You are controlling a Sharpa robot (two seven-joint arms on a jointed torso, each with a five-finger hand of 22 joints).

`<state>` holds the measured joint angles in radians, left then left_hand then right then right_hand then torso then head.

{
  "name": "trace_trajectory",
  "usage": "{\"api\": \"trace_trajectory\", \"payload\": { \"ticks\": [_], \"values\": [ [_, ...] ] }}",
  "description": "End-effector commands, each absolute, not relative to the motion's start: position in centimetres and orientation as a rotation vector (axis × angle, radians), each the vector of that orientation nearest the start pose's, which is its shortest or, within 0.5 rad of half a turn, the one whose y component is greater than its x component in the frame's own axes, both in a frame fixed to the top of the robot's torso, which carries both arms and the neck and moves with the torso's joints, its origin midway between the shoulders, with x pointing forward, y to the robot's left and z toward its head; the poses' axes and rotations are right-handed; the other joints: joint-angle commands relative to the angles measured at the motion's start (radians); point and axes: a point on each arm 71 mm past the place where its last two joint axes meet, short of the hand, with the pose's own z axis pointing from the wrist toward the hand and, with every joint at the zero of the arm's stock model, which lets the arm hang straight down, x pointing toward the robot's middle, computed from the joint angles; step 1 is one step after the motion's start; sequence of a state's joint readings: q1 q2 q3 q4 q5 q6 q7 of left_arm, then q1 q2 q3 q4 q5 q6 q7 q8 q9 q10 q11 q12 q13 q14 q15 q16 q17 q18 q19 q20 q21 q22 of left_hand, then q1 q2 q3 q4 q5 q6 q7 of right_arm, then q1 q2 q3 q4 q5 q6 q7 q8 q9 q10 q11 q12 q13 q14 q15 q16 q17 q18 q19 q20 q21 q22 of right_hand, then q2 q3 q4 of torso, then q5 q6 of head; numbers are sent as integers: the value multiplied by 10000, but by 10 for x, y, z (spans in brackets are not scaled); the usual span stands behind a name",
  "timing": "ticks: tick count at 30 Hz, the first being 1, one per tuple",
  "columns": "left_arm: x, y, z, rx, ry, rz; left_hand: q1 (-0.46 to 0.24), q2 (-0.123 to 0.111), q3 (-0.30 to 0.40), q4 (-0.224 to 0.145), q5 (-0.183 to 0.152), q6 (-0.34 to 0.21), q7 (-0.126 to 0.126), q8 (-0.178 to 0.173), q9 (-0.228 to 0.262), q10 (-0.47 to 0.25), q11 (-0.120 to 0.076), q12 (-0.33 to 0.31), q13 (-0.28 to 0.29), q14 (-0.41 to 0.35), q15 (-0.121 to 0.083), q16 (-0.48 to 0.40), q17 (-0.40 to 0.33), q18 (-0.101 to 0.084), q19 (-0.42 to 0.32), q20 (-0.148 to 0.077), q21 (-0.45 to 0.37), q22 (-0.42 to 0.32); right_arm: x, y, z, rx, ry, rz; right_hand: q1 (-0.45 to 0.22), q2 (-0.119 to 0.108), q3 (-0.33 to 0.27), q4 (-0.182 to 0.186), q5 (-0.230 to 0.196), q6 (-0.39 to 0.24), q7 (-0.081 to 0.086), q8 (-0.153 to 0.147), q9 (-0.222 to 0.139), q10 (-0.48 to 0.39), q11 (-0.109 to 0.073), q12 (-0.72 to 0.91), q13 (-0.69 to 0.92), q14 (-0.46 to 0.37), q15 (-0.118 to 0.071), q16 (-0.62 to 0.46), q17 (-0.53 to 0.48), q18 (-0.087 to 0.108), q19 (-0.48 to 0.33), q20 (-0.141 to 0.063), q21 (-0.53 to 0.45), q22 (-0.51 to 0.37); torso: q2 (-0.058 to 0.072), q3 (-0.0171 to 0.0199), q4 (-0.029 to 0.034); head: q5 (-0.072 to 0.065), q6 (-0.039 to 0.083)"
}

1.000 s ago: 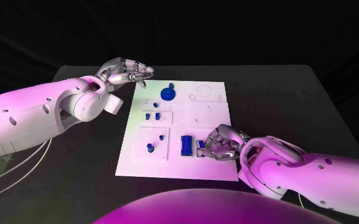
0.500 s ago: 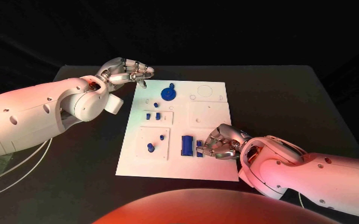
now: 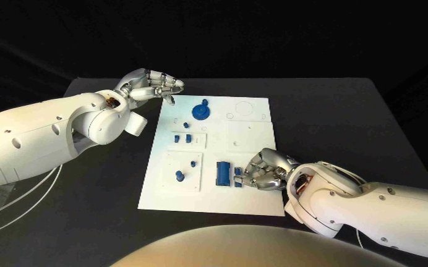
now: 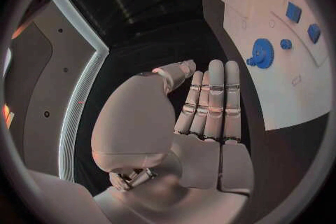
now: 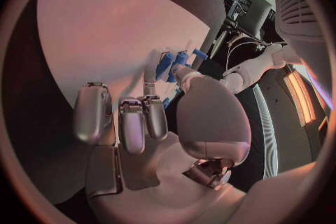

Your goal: Assemble the parts on the task board

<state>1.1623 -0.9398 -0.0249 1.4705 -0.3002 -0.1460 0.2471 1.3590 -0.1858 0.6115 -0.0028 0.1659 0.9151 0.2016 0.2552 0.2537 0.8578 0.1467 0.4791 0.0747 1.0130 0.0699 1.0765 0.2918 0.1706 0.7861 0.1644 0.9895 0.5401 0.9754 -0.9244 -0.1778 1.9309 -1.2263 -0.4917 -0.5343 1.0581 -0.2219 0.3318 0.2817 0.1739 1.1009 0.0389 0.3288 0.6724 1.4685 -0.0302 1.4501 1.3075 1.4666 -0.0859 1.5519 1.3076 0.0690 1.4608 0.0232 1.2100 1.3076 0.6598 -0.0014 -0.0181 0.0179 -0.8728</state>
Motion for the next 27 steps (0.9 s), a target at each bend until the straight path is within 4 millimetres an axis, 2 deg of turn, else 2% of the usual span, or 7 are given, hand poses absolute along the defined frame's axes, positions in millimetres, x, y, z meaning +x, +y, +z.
{"api": "trace_trajectory", "payload": {
  "ticks": [1,6,15,21,27],
  "values": [
    [486,260,-199,-8873,16706,-13834,-91,-20,17,-59,27,-42,0,62,15,-58,-8,68,12,-47,-7,55,13,129,-72,31,46,12,327,-155,-288,3102,21552,6800,287,-3,-101,-23,8,89,-4,-65,-14,719,-42,12,1962,947,-61,22,2139,-55,133,-40,-19,1784,-3,5,-3,7,2],
    [486,260,-199,-8874,16704,-13826,-91,-20,17,-59,27,-42,0,62,15,-58,-8,68,12,-47,-7,55,13,129,-72,31,46,12,325,-155,-288,2919,21688,6958,663,-36,-248,-68,19,93,-2,-94,-20,717,-39,8,1963,948,-58,23,2141,-56,131,-37,-15,1785,2,8,-10,2,2],
    [486,260,-199,-8873,16717,-13825,-91,-20,17,-59,27,-42,0,62,15,-58,-8,68,12,-47,-7,55,13,129,-72,31,46,12,328,-158,-289,2993,21619,6874,710,44,-297,1,20,119,2,-99,-23,722,-37,24,1974,951,-57,28,2157,-58,135,-36,-2,1789,13,11,19,-4,2],
    [486,260,-199,-8878,16730,-13820,-91,-20,17,-59,27,-42,0,62,15,-58,-8,68,12,-47,-7,55,13,129,-72,31,46,12,332,-161,-292,3028,21625,6713,706,91,-317,38,21,135,-1,-97,-23,722,-37,23,1974,952,-56,30,2162,-61,139,-35,15,1793,-1,-2,8,21,2],
    [486,260,-199,-8880,16735,-13817,-91,-20,17,-59,27,-42,0,62,15,-58,-8,68,12,-47,-7,55,13,129,-72,31,46,12,337,-163,-294,3074,21561,6578,789,177,-318,35,30,161,-18,-91,-20,726,-49,37,1982,953,-61,32,2168,-62,142,-37,26,1795,2,2,0,20,2]
  ]
}}
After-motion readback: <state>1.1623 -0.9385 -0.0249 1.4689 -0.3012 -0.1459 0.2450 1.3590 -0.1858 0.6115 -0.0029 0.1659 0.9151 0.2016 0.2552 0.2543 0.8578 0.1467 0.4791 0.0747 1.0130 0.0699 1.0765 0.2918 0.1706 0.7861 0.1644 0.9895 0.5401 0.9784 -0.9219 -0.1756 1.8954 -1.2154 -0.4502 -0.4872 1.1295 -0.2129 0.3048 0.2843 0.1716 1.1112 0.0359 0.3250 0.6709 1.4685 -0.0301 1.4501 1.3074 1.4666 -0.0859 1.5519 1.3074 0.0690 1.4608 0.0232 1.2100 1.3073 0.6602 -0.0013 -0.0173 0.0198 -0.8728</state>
